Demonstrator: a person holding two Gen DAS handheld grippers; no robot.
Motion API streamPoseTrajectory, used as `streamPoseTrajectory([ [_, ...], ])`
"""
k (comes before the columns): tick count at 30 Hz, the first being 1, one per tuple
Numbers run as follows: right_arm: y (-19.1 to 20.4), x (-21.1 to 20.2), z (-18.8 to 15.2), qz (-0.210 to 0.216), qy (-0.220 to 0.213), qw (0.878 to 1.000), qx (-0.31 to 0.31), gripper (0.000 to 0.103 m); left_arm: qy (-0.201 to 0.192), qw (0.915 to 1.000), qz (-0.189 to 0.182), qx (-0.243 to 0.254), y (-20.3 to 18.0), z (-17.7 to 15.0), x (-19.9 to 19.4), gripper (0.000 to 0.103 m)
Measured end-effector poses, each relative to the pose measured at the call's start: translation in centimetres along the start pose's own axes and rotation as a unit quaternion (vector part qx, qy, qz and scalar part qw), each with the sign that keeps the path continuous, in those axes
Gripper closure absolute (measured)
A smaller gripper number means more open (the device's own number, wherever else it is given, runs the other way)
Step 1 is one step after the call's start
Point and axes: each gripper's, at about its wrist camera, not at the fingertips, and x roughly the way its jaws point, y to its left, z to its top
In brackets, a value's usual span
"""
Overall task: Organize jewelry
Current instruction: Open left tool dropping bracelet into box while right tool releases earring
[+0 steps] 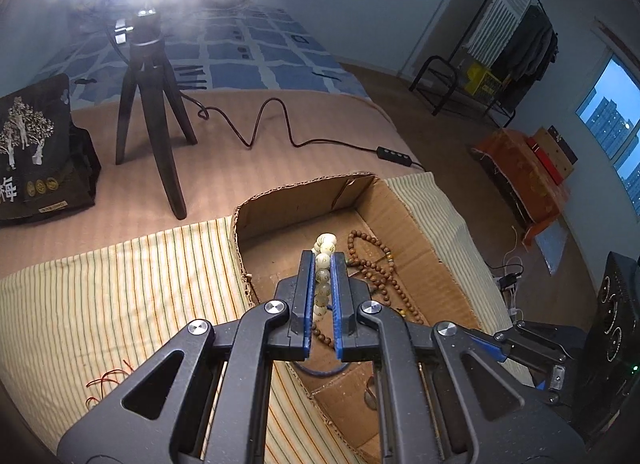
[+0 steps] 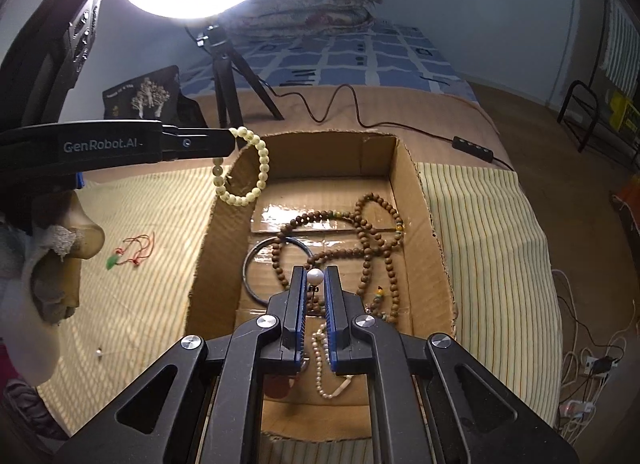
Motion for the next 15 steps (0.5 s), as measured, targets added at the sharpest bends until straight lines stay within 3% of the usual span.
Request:
streamPoseTrajectory([
  [12,0.04,0.74,0.15,-0.011,0.011,1.000,0.002,0.094,0.008,0.9999,0.005,0.007,-0.46,-0.18,0.72,0.097],
  [14,-0.08,0.75,0.11,-0.015,0.013,1.000,0.003,0.077,0.008,0.9999,0.009,0.008,-0.61,-0.20,0.74,0.097],
  [15,-0.15,0.69,0.08,-0.014,0.010,1.000,0.004,0.060,0.008,0.9999,0.010,0.010,-0.64,-0.22,0.69,0.097],
])
